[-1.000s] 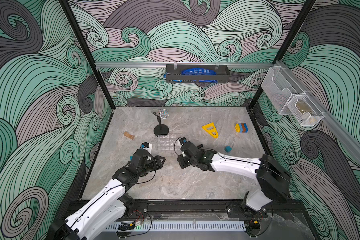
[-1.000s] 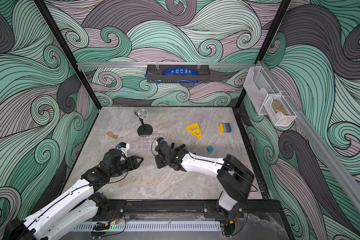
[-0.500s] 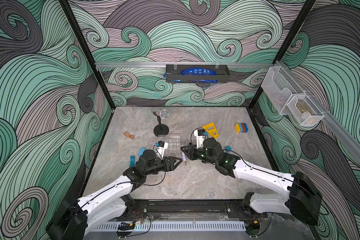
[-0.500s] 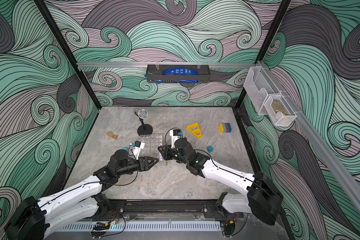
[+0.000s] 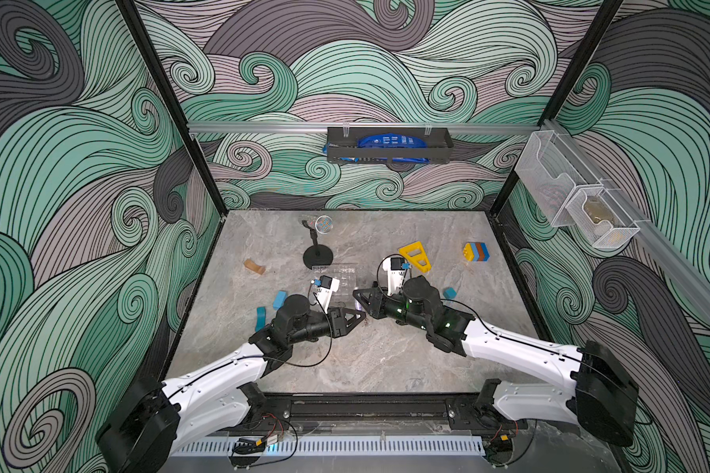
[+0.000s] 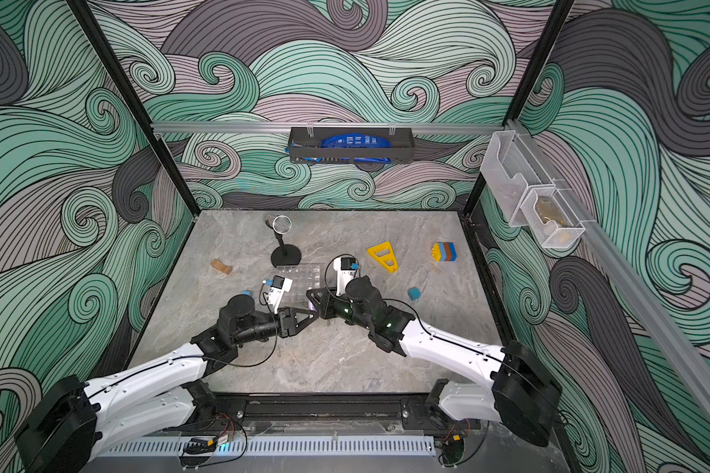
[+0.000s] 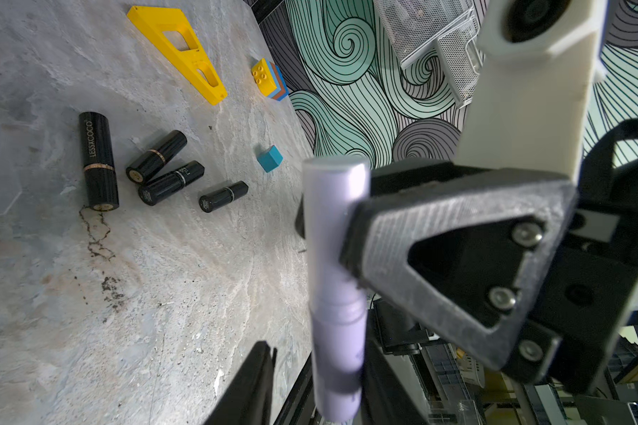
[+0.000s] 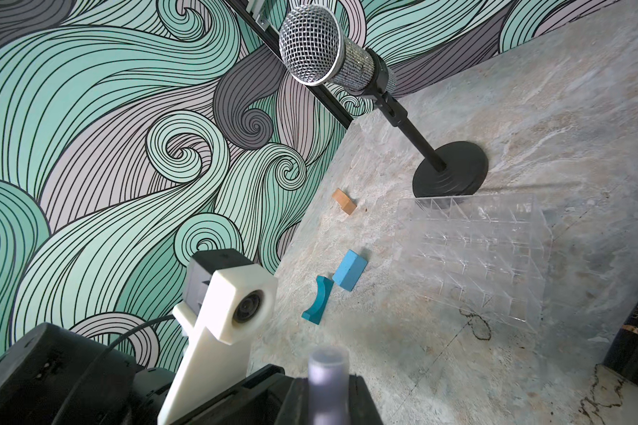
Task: Arrange the lipsticks in the organizer
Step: Pick up the lipstick at the center of the board.
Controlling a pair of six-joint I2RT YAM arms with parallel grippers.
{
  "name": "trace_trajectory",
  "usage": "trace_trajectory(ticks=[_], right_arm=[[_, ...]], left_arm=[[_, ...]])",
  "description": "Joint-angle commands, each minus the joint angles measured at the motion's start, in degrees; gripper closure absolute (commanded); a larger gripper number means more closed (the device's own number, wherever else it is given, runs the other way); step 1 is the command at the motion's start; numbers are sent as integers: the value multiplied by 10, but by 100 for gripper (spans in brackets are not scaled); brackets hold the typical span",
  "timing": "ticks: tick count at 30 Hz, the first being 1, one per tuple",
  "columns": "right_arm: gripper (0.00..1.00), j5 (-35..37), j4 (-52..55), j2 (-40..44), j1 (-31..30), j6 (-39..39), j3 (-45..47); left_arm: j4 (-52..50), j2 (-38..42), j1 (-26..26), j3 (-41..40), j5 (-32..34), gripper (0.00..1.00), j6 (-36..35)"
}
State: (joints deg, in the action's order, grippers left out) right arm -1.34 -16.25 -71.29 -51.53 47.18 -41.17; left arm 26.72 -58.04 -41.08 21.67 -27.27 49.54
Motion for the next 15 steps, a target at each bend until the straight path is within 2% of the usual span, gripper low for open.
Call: trace_trajectory(ticks=[1,7,10,15], right_arm=[[80,8,-27,9,-4,8,5],[78,0,-29,8,-4,12,1],[74,-6,-22,9,-3,11,-1],[50,-59,28,33,34,7,-8]], left_arm=[[19,-7,-4,30,-5,67,-11],[-6,-4,-4,37,6,85,-45],[-42,7,-5,44,27,89,-83],[-151,25,-7,67,95,95,-185]])
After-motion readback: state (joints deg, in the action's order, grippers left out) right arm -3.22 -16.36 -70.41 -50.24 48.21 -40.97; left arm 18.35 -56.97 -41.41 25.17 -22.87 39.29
